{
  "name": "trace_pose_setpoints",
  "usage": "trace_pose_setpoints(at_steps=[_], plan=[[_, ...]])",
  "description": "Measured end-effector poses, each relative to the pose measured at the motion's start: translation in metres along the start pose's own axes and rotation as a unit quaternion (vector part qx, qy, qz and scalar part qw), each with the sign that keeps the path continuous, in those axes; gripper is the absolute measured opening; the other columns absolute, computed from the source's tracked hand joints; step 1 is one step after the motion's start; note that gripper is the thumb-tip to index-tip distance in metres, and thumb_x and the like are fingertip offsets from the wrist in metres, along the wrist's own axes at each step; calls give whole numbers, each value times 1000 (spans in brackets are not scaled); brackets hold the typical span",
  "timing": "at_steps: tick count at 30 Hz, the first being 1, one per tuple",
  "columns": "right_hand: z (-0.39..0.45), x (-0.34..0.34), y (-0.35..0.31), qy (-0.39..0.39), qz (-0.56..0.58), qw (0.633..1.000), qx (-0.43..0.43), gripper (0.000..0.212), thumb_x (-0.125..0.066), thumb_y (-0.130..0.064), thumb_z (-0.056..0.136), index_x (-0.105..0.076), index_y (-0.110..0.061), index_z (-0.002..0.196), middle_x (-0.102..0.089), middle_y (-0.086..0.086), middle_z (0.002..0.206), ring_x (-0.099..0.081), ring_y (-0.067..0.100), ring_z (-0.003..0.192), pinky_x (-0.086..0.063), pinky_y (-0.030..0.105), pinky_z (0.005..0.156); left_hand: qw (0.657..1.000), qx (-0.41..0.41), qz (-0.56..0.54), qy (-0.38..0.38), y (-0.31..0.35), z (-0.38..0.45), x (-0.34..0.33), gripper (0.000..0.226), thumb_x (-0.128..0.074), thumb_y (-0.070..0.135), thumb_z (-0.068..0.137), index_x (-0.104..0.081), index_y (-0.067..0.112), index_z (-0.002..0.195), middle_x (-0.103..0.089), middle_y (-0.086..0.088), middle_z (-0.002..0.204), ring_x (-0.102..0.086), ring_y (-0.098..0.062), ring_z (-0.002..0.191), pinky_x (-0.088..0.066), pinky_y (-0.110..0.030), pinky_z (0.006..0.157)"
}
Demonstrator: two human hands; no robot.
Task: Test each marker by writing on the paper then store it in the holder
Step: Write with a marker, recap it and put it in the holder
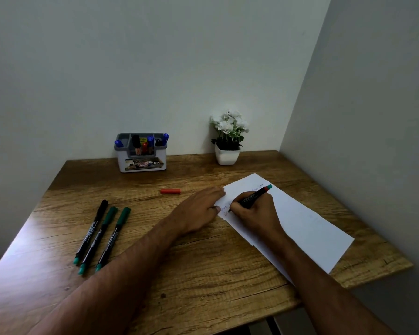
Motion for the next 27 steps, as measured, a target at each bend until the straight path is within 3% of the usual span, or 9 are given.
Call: trace_pose_setpoints(at_steps=[4,9,14,19,22,27], plan=[[-1,3,1,14,14,1000,-5,35,-72,-6,85,-61,-34,65,-66,-15,68,-65,-10,66,-48,7,59,1000,-2,-1,1,1,1,0,53,-44,24,101,-29,21,152,-25,4,160,-21,-8,145,-15,-24,115],[-1,1,4,10,9,1000,-16,29,-72,-10,85,-64,-30,67,-69,-11,68,-67,-3,66,-48,11,58,1000,-3,2,0,1,0,0,53,-44,25,101,-29,21,152,-25,4,160,-21,-9,145,-16,-25,116],[-1,3,2,16,3,1000,-21,35,-72,-9,86,-59,-33,66,-64,-15,67,-65,-5,64,-45,5,56,1000,-6,-1,3,1,1,1,53,-44,24,101,-30,20,152,-26,2,159,-22,-9,145,-17,-28,117],[1,5,7,29,19,999,-29,20,-71,-7,84,-68,-20,70,-70,-8,70,-67,-5,69,-48,8,59,1000,-2,-20,16,0,0,4,53,-48,23,99,-34,19,150,-32,2,157,-27,-10,143,-20,-25,114],[4,6,9,37,41,998,-40,5,-70,-7,83,-73,-9,80,-73,1,77,-69,3,71,-50,11,59,999,3,-27,40,-1,0,9,49,-50,28,99,-41,19,146,-39,2,153,-34,-11,139,-26,-28,114],[9,2,-3,8,74,997,-36,8,-69,-3,85,-74,-7,90,-75,6,80,-73,15,69,-61,25,63,994,11,-46,95,-4,0,23,40,-55,29,96,-55,22,135,-54,6,139,-46,-12,129,-38,-33,108]])
Point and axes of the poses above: each hand's wrist, its own z-axis towards the middle knuckle, its own x-axis out of the back of the hand, y = z × x, the point moved 8 cm from there along z, towards the middle knuckle
